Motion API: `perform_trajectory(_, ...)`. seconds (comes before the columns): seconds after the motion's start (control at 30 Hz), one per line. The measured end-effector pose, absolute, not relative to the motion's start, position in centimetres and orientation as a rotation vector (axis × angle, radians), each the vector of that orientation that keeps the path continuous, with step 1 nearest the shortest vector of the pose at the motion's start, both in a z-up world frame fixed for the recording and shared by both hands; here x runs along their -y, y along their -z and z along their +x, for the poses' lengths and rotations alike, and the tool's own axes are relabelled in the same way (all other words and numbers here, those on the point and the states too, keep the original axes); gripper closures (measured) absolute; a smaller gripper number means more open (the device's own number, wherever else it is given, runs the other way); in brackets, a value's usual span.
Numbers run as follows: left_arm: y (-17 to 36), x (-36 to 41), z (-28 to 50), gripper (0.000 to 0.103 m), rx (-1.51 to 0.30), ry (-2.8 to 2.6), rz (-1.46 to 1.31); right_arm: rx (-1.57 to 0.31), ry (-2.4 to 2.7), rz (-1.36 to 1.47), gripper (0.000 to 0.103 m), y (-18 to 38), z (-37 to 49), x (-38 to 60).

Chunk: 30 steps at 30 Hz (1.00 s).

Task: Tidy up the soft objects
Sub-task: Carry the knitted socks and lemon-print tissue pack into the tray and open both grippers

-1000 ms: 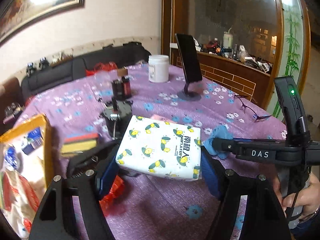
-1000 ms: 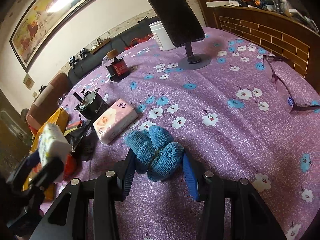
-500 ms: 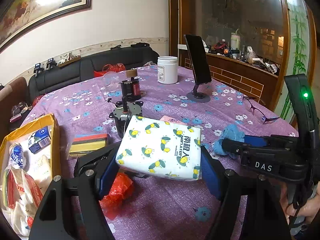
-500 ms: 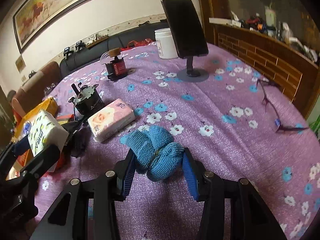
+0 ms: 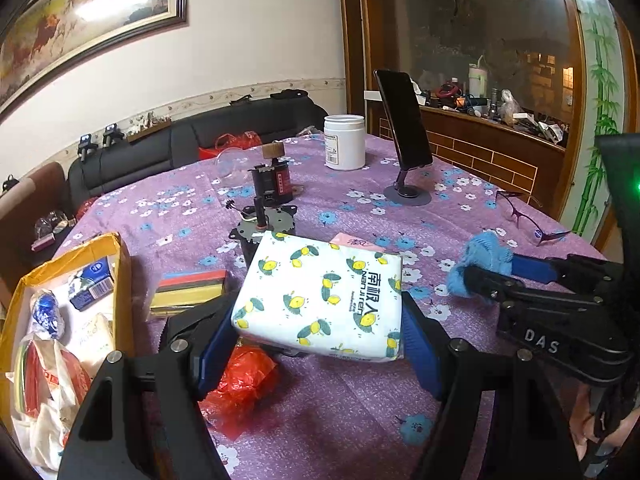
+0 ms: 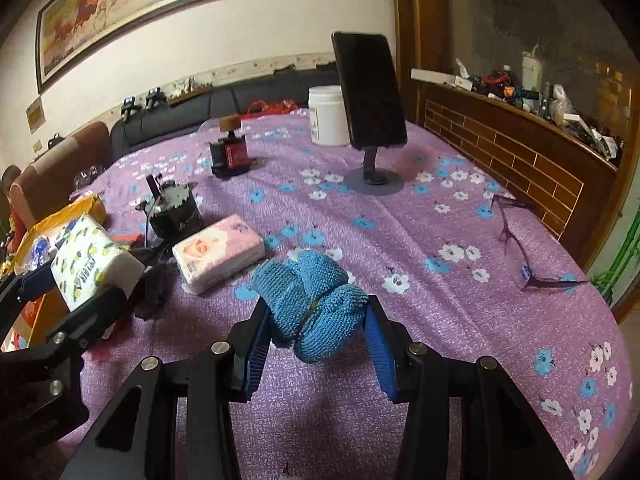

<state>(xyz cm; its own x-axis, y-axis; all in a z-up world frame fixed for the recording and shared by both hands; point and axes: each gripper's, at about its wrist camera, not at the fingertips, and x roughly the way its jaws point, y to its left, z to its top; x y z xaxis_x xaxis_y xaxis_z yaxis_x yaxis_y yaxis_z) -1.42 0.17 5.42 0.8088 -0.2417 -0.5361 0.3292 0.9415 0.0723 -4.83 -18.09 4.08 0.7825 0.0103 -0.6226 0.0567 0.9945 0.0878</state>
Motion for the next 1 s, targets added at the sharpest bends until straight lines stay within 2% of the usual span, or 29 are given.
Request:
perform_trajectory(0.73,-6.8,-0.7,-2.7,0.028,-0.536,0.273,0.216,-0.612,0.001,0.129,0.054,-8.7,-7.8,16.7)
perform_trajectory(1.0,-8.6,-3.9,-4.0,0.028,-0.513,0.216,0.201,-0.616,-0.059,0.126,0.054,-9.2,-7.3,15.0)
